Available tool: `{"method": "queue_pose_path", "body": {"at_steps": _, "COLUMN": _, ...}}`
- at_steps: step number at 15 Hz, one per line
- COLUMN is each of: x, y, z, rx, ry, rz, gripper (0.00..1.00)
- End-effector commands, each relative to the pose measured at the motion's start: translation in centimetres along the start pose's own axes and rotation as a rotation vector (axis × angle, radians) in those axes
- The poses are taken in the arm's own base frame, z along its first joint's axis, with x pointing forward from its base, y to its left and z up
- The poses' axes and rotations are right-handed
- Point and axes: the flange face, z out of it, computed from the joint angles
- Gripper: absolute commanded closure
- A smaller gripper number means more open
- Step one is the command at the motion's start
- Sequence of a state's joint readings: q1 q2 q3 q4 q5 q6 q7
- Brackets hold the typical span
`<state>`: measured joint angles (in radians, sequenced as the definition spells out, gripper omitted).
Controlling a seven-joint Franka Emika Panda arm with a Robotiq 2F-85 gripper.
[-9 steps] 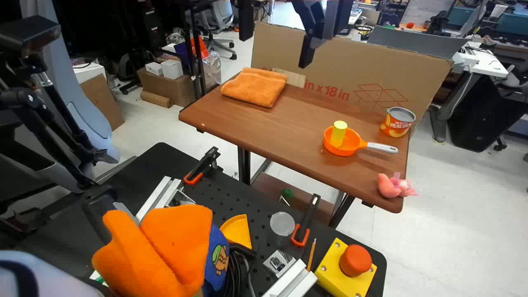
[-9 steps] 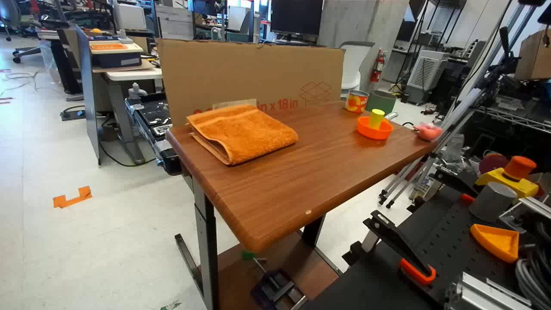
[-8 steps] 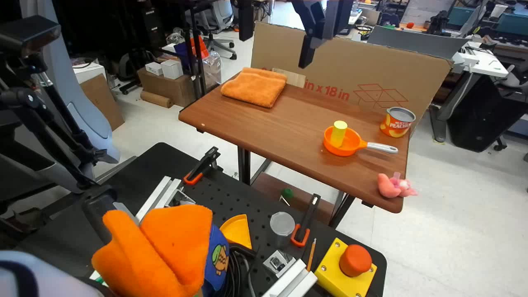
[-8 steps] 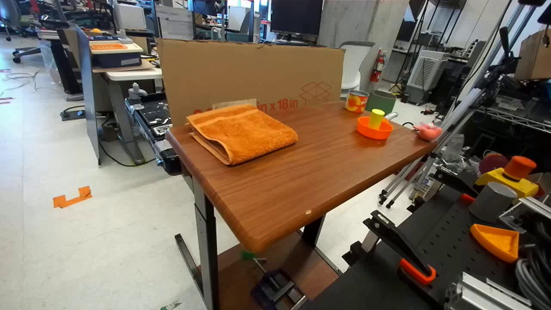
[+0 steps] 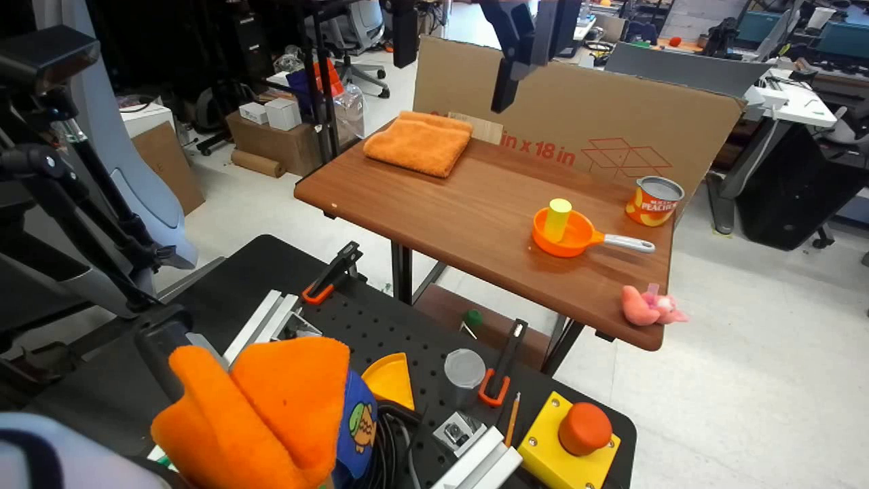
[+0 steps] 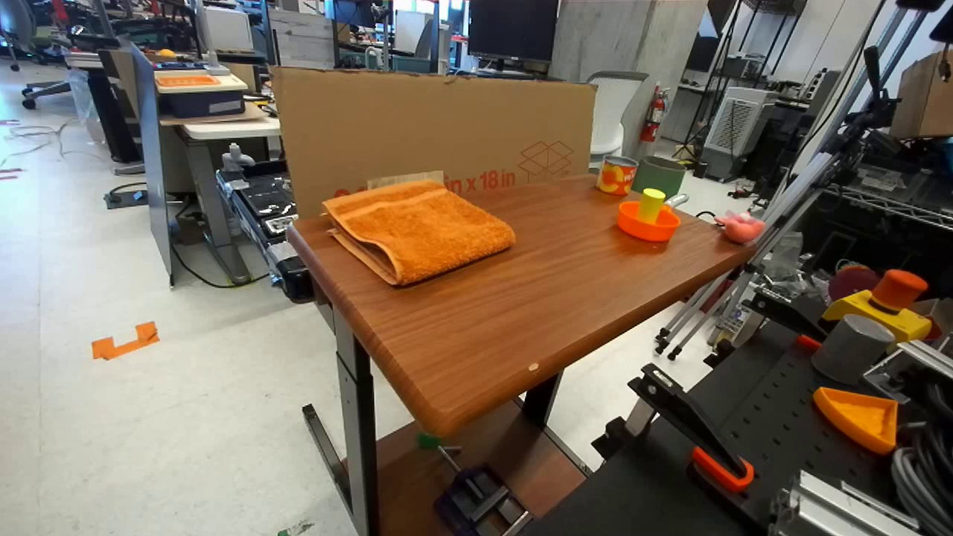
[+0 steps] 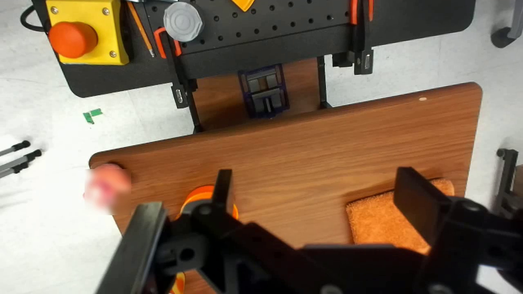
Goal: Move the orange towel closer to you
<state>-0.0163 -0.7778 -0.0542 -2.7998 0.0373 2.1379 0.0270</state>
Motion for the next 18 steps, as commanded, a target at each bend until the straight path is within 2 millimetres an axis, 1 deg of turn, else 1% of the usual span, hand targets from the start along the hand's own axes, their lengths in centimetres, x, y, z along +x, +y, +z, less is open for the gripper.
{"method": "queue_pose_path", "body": {"at_steps": 1, "x": 1.6, "y": -0.9, "z": 0.3, "rx": -0.013, "ry": -0.002, "rz": 0.047, "gripper": 0.0}}
{"method": "queue_pose_path", "body": {"at_steps": 2, "x": 2.2, "y": -1.4, "z": 0.4, "rx": -0.022, "ry": 0.004, "rz": 0.06, "gripper": 0.0}}
{"method": "queue_pose_path", "body": {"at_steps": 3, "x": 3.5, "y": -2.5, "z": 0.6, "rx": -0.04, "ry": 0.004, "rz": 0.059, "gripper": 0.0}}
{"method": "queue_pose_path", "body": {"at_steps": 4, "x": 4.4, "y": -3.3, "z": 0.8, "rx": -0.054, "ry": 0.007, "rz": 0.059, "gripper": 0.0}}
{"method": "queue_pose_path", "body": {"at_steps": 5, "x": 5.9, "y": -4.7, "z": 1.1, "rx": -0.059, "ry": 0.021, "rz": 0.048, "gripper": 0.0}}
{"method": "queue_pose_path", "body": {"at_steps": 6, "x": 7.0, "y": -5.6, "z": 1.5, "rx": -0.066, "ry": 0.02, "rz": 0.04, "gripper": 0.0}}
{"method": "queue_pose_path", "body": {"at_steps": 8, "x": 9.8, "y": -8.2, "z": 2.7, "rx": -0.072, "ry": 0.035, "rz": 0.008, "gripper": 0.0}}
{"method": "queue_pose_path", "body": {"at_steps": 9, "x": 11.1, "y": -9.8, "z": 3.6, "rx": -0.083, "ry": 0.035, "rz": 0.01, "gripper": 0.0}}
{"method": "queue_pose_path", "body": {"at_steps": 11, "x": 13.7, "y": -12.0, "z": 5.4, "rx": -0.109, "ry": 0.031, "rz": 0.005, "gripper": 0.0}}
{"method": "queue_pose_path", "body": {"at_steps": 13, "x": 16.1, "y": -14.4, "z": 7.7, "rx": -0.154, "ry": 0.027, "rz": -0.012, "gripper": 0.0}}
{"method": "queue_pose_path", "body": {"at_steps": 16, "x": 18.8, "y": -17.3, "z": 10.4, "rx": -0.223, "ry": 0.047, "rz": -0.042, "gripper": 0.0}}
{"method": "queue_pose_path", "body": {"at_steps": 18, "x": 21.0, "y": -19.3, "z": 12.3, "rx": -0.234, "ry": 0.049, "rz": -0.036, "gripper": 0.0}}
